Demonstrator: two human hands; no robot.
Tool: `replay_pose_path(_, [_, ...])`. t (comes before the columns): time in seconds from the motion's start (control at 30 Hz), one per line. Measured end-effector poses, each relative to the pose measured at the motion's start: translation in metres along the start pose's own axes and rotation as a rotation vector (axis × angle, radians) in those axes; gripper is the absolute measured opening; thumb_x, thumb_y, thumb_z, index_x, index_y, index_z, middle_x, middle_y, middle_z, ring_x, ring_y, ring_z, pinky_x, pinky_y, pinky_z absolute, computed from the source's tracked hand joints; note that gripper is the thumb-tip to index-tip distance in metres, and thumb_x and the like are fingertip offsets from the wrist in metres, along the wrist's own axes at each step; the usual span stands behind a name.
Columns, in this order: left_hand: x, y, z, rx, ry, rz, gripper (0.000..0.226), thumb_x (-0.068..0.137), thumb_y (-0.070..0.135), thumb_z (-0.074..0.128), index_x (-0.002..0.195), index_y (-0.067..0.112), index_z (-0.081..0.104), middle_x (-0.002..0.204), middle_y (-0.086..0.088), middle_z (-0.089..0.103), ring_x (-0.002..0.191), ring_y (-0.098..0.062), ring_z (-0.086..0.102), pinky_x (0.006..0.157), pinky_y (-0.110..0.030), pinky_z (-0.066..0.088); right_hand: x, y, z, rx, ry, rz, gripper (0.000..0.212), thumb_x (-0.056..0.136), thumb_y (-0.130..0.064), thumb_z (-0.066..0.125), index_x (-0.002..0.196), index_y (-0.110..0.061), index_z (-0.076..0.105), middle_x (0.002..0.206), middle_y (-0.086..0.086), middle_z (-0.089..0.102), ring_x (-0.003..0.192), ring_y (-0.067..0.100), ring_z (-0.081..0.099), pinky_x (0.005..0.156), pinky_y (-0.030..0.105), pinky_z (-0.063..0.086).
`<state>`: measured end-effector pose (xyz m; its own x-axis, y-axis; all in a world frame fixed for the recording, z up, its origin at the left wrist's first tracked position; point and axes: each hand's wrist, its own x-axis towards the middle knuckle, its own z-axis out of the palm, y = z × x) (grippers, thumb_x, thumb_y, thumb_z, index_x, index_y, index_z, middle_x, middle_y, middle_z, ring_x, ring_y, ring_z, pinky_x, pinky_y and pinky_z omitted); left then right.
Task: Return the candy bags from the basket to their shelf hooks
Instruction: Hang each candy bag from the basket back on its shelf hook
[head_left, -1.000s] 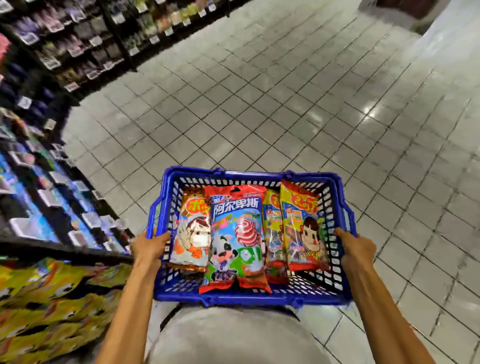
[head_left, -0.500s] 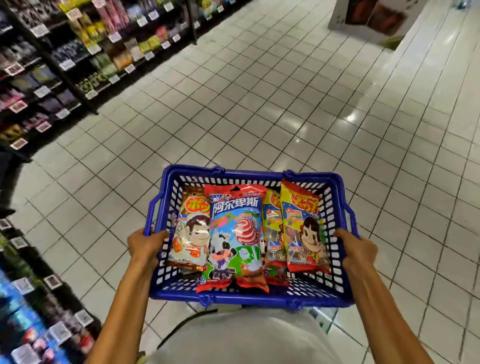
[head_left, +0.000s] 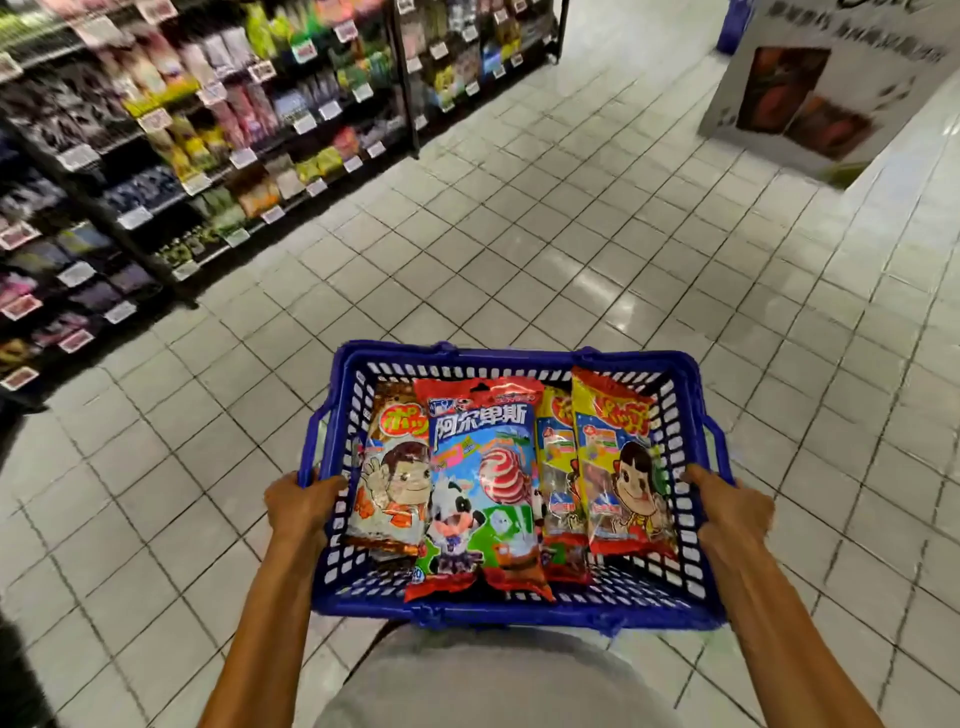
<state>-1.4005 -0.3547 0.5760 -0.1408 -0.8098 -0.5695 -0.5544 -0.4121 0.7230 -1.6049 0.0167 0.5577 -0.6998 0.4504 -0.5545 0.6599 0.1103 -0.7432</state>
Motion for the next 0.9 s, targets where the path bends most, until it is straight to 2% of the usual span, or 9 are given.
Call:
replay_pose_path(0.17, [0.078,0.107,0.069,0.036,-0.027,0.037,0.031,0.073,0.000,0.075,0.102,-0.002,0.065,0.078,-0.016,0.064,0.054,-0.021,0.059,0.045,-0.022,0.048,0.047,-0.087,0.092,0.022,0.025,0.023,0.029,0.060,-0.017,0.085,0.077,-0.006,0.064,0.073,0.013,0.066,0.066,0.027,0.063,0.072,0.048,0.058])
replay_pose_path(0.2, [0.094,0.130,0.084,0.039,-0.046,0.053,0.031,0.072,0.001,0.075,0.102,-0.004,0.066,0.079,-0.018,0.065,0.057,-0.026,0.061,0.050,-0.024,0.052,0.057,-0.105,0.109,0.044,0.026,0.027,0.027,0.062,-0.016,0.086,0.074,-0.007,0.063,0.072,0.013,0.065,0.068,0.027,0.064,0.074,0.048,0.057])
replay_pose_path(0.27, [0.126,0.173,0.115,0.082,-0.049,0.074,0.033,0.071,0.002,0.076,0.102,-0.005,0.068,0.084,-0.021,0.068,0.069,-0.030,0.065,0.068,-0.035,0.058,0.080,-0.137,0.139,0.054,0.047,0.026,0.027,0.064,-0.016,0.086,0.069,-0.008,0.060,0.071,0.012,0.064,0.071,0.028,0.065,0.075,0.048,0.057])
replay_pose_path(0.33, [0.144,0.215,0.144,0.091,-0.053,0.081,0.030,0.071,0.003,0.076,0.099,-0.001,0.067,0.084,-0.021,0.068,0.071,-0.030,0.066,0.075,-0.040,0.057,0.100,-0.168,0.165,0.059,0.042,0.031,0.030,0.066,-0.017,0.086,0.076,-0.003,0.062,0.067,0.009,0.062,0.066,0.027,0.063,0.075,0.044,0.057])
replay_pose_path(0.43, [0.176,0.273,0.195,0.084,-0.063,0.093,0.025,0.070,0.003,0.076,0.092,0.005,0.065,0.070,-0.012,0.065,0.060,-0.025,0.063,0.066,-0.033,0.053,0.142,-0.217,0.207,0.088,0.038,0.030,0.035,0.066,-0.016,0.086,0.090,-0.001,0.064,0.067,0.009,0.061,0.060,0.025,0.059,0.073,0.042,0.056])
replay_pose_path(0.57, [0.214,0.336,0.269,0.067,-0.053,0.090,0.020,0.071,0.006,0.075,0.088,0.007,0.064,0.066,-0.010,0.064,0.057,-0.024,0.061,0.055,-0.026,0.049,0.210,-0.283,0.260,0.076,0.010,0.031,0.041,0.061,-0.021,0.087,0.091,-0.002,0.065,0.074,0.012,0.065,0.065,0.027,0.063,0.070,0.042,0.058])
replay_pose_path(0.63, [0.229,0.365,0.307,0.054,-0.033,0.089,0.018,0.074,0.009,0.074,0.089,0.006,0.064,0.068,-0.011,0.065,0.058,-0.025,0.061,0.057,-0.027,0.049,0.243,-0.316,0.285,0.066,0.002,0.038,0.041,0.060,-0.021,0.087,0.088,-0.002,0.065,0.078,0.014,0.067,0.071,0.030,0.065,0.075,0.047,0.059])
replay_pose_path(0.73, [0.250,0.411,0.366,0.033,-0.001,0.071,0.022,0.078,0.015,0.073,0.095,0.004,0.064,0.079,-0.018,0.066,0.066,-0.029,0.062,0.067,-0.036,0.053,0.296,-0.375,0.321,0.024,-0.012,0.037,0.033,0.061,-0.021,0.087,0.074,-0.005,0.062,0.072,0.013,0.065,0.069,0.030,0.065,0.074,0.048,0.059])
replay_pose_path(0.9, [0.278,0.488,0.455,-0.013,0.031,0.056,0.016,0.080,0.015,0.071,0.086,0.004,0.062,0.062,-0.010,0.059,0.051,-0.022,0.054,0.040,-0.024,0.045,0.371,-0.479,0.379,0.002,-0.033,-0.001,0.029,0.063,-0.018,0.085,0.074,-0.006,0.062,0.069,0.010,0.063,0.059,0.026,0.059,0.061,0.036,0.053])
